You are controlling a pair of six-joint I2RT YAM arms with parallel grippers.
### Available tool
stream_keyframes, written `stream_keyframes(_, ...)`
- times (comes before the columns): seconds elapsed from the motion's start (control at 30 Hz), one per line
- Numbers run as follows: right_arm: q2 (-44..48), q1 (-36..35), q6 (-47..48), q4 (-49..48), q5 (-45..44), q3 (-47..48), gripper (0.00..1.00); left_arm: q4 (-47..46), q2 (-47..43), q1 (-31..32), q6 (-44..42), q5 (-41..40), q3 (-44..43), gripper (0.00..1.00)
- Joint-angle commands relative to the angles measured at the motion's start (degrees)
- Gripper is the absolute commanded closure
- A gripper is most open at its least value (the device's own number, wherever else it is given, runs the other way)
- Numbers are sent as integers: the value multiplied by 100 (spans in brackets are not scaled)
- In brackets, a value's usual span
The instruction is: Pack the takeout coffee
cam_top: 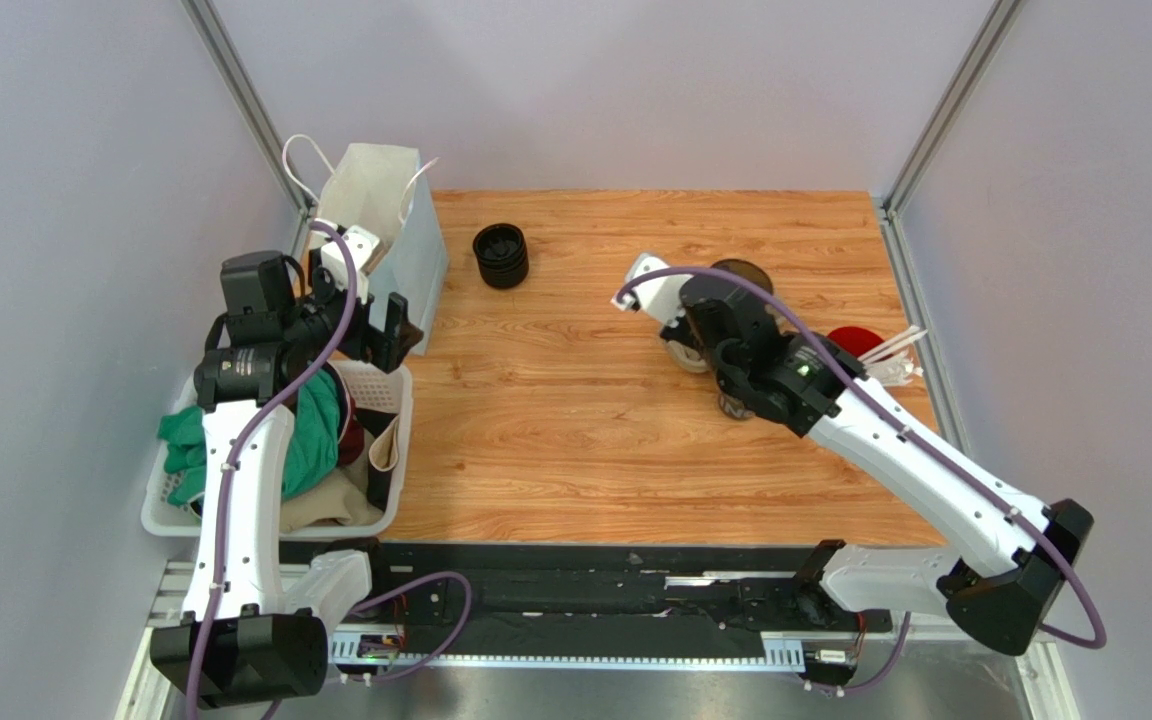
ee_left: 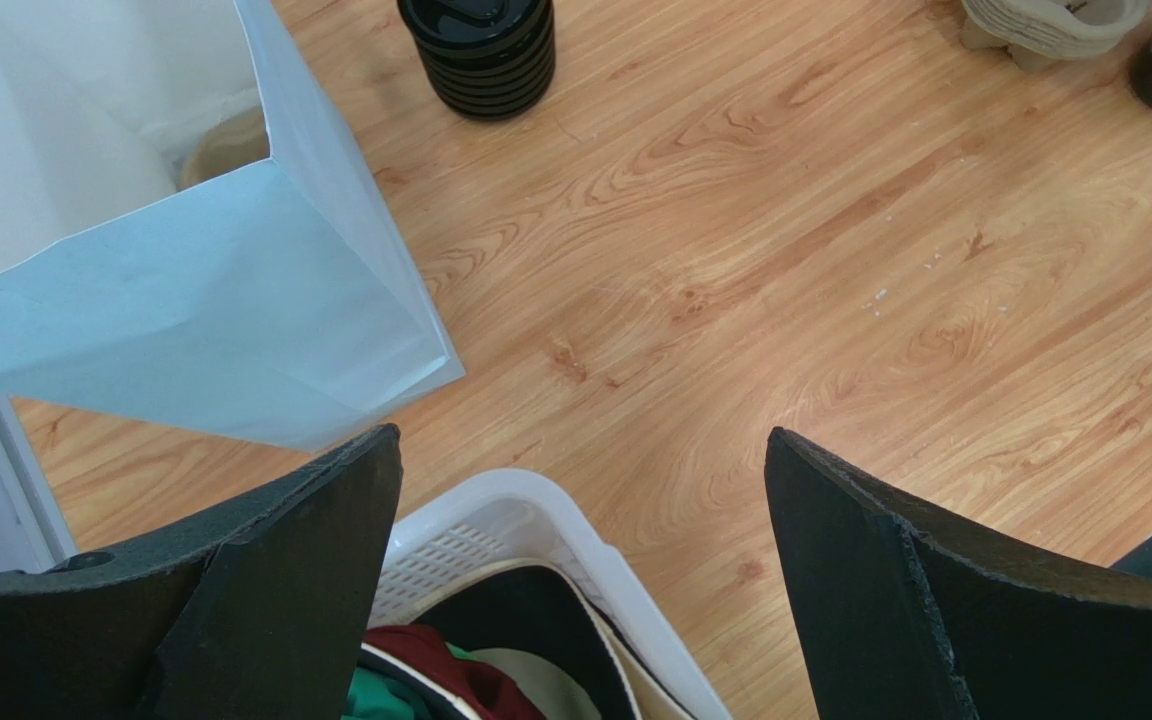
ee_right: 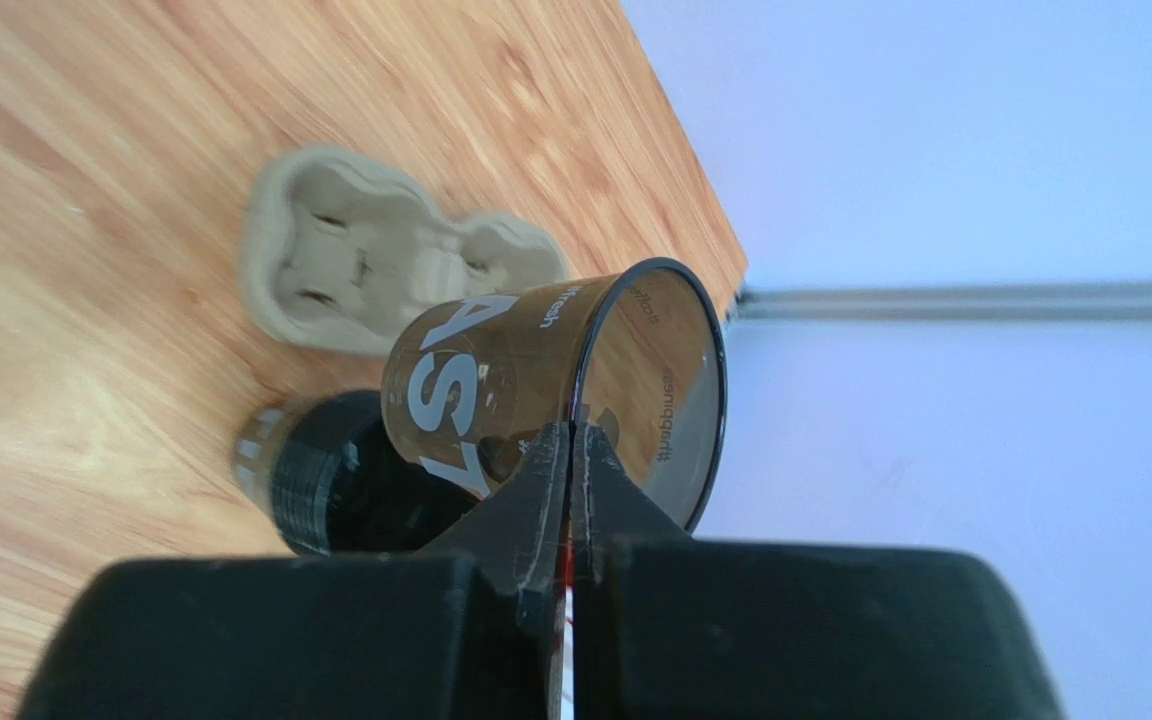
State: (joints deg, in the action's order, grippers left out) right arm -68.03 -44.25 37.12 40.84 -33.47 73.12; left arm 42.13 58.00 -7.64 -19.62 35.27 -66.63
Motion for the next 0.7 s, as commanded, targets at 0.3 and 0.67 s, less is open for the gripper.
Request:
stream_keyframes(0.3, -1502, -1445, 145, -1691, 43, 431, 100, -267, 27, -18, 116, -204, 10, 1)
stream_keyframes(0.67, -2478, -2008, -153, -2958, -177, -166, 100, -284, 89, -18, 125, -196, 18, 1)
